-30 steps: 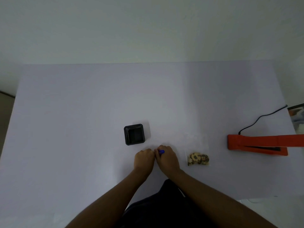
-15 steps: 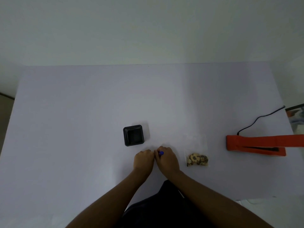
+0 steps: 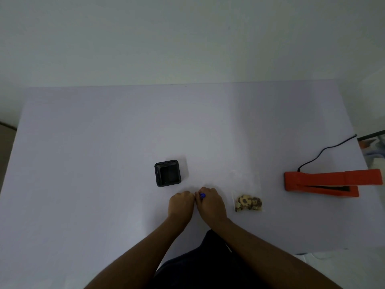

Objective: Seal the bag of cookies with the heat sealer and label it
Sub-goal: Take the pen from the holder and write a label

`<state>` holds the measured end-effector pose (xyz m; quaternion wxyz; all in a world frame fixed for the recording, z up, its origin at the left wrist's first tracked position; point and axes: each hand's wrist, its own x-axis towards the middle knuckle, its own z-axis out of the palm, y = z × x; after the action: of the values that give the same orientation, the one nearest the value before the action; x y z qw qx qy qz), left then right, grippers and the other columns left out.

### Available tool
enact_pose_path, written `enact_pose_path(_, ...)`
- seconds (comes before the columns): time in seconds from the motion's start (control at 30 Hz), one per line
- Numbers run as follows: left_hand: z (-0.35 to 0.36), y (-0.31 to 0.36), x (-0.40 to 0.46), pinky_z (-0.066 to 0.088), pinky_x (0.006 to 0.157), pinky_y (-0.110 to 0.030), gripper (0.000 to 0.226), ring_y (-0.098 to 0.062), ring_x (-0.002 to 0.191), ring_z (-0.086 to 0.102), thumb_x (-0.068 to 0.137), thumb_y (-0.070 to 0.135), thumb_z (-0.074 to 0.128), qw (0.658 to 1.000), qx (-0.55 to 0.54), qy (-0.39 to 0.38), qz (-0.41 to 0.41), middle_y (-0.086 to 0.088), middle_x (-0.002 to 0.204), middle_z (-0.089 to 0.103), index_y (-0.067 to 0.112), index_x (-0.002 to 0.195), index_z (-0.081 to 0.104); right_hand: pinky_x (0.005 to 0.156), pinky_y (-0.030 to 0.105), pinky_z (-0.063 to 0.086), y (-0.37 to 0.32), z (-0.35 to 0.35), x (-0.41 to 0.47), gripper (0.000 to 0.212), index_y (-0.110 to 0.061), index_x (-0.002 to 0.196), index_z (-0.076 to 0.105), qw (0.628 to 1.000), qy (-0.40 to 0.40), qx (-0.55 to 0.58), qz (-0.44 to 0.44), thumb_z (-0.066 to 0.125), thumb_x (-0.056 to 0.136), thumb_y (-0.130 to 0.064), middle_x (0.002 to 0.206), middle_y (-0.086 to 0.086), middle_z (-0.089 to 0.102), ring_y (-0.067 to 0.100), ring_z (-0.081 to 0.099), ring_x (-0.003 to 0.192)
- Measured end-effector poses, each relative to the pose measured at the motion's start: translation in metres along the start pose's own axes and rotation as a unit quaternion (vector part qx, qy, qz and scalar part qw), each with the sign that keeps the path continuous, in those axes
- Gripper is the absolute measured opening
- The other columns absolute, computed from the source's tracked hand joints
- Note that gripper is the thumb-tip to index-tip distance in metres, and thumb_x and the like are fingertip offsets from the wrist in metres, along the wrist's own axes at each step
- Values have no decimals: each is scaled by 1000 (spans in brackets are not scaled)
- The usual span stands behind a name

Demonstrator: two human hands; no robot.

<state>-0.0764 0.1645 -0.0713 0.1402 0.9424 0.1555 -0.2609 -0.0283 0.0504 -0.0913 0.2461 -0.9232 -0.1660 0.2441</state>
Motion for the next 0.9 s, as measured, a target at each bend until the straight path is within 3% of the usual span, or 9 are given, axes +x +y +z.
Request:
enact_pose_path(0.33, -1, 1, 0, 51, 74, -27, 16, -19, 86, 66, 96, 5, 50, 1000, 17, 2, 3, -5, 98, 67, 12, 96, 64, 66, 31, 45, 2, 2, -1, 27, -16, 84, 58, 999, 4, 44, -23, 49, 100, -35, 77, -1, 58, 16, 54, 72)
enact_pose_path(0.6, -5, -2, -6, 52, 72, -28, 14, -20, 84, 66, 97, 11, 51, 1000, -24, 0, 4, -5, 101, 65, 13, 98, 65, 56, 32, 52, 6, -2, -5, 27, -16, 89, 59, 995, 6, 92, -34, 51, 100, -40, 66, -5, 61, 10, 58, 58)
enact_pose_path(0.73, -5, -14, -15, 50, 71, -23, 18, -17, 83, 66, 98, 22, 53, 996, -81, 50, -4, -3, 107, 64, 16, 108, 67, 59, 31, 53, 7, -2, -4, 28, -19, 90, 58, 996, -3, 86, -31, 48, 100, -44, 70, -2, 66, 10, 61, 61)
enact_pose_path(0.9, -2, -37, -35, 52, 86, -26, 40, -18, 98, 64, 97, 32, 58, 988, -127, 74, -40, -7, 122, 59, 13, 132, 54, 57, 31, 52, 6, -4, -6, 30, -21, 85, 54, 995, -9, 94, -27, 47, 101, -45, 65, -4, 61, 9, 59, 59)
